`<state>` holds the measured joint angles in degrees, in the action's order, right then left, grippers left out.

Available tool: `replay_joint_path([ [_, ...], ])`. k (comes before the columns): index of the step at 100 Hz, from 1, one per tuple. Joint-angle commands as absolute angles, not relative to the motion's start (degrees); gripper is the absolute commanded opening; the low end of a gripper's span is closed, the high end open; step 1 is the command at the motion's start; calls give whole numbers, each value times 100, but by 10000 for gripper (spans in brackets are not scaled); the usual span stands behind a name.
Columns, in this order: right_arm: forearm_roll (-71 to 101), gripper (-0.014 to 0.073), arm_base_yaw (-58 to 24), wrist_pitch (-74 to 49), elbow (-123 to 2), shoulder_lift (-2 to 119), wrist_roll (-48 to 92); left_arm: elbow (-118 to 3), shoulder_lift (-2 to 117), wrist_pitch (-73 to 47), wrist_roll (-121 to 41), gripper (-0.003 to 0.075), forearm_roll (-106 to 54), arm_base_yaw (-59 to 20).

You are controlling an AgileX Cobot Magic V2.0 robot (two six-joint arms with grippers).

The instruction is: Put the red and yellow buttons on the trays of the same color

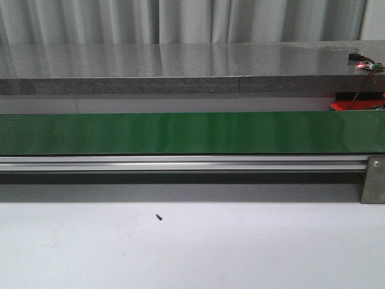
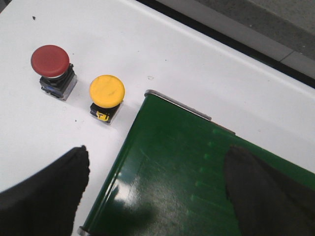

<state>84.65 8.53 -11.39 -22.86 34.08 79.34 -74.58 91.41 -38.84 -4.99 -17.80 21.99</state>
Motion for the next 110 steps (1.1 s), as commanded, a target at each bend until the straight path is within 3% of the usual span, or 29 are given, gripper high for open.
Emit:
replay_joint_path([
  [1,8586,-57,837,-1126,-2430,3403,7989,-7917,9285,-3745,-69,556,-1663,2228],
  [51,8586,-57,837,-1141,-2430,3403,7989,-9140,11009,-4039,815,547,-1303,2228],
  [110,8586,-57,837,-1167,-2430,3403,7989,-9271,11434,-3340,1844,547,-919,2228],
])
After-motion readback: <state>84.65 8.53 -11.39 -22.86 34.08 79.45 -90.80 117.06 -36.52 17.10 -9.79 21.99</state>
